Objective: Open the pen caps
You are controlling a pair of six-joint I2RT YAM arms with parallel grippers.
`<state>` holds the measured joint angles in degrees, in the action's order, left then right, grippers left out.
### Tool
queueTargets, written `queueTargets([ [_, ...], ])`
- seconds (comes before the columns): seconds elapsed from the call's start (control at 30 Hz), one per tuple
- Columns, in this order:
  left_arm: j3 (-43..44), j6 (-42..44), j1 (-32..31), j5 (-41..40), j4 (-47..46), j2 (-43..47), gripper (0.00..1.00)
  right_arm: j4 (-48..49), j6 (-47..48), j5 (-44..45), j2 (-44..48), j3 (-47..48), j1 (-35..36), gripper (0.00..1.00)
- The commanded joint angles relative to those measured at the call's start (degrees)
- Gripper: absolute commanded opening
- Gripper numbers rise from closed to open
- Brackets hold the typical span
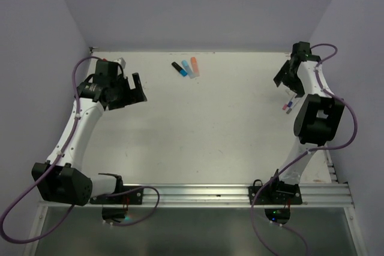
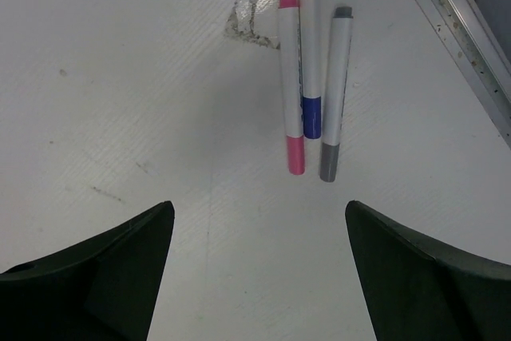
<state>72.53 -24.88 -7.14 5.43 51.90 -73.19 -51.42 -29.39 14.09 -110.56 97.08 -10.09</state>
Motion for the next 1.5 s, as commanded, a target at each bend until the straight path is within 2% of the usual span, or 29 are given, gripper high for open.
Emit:
queueTargets([
  [0.0, 0.9, 2.7, 0.2, 2.1, -2.4, -0.8, 1.0, 8.0, 2.6, 7.2, -0.3, -1.3, -0.2, 0.92],
  [0.07, 2.4, 2.9, 0.4, 3.1, -2.6, -2.0, 1.0, 9.0, 3.7, 6.6, -1.1, -0.9, -0.2, 0.89],
  [0.17, 2.8, 3.1, 0.5, 3.9, -3.6, -3.7, 1.0, 12.1, 8.6, 0.0, -4.1, 1.8, 1.2, 0.82],
  [0.33, 4.8, 3.2, 0.8, 5.6, -3.0, -7.3, 1.0, 9.8, 2.2, 1.8, -9.8, 7.2, 3.4, 0.83],
  [0.47, 4.3, 3.5, 0.9, 7.5, -3.4, -7.3, 1.0, 8.2, 2.5, 3.8, -12.7, 10.4, 3.1, 0.82],
  [0.63, 0.7, 4.1, 1.0, 11.8, -7.9, -4.5, 1.0, 10.1, 3.9, 4.6, -11.0, 5.3, 2.1, 0.75],
  [0.83, -0.6, 5.5, 1.4, 11.8, -7.4, -4.1, 0.98, 11.9, 2.2, 4.5, -9.7, -0.1, -0.2, 0.74],
  [1.2, -0.6, 6.2, 1.9, 13.0, -7.8, -5.6, 0.98, 12.3, 3.4, 4.7, -9.9, -2.2, -0.7, 0.72],
  [1.47, -0.1, 6.0, 2.0, 12.8, -7.8, -6.4, 0.97, 14.4, 4.4, 2.6, -10.3, -4.1, -0.8, 0.66],
])
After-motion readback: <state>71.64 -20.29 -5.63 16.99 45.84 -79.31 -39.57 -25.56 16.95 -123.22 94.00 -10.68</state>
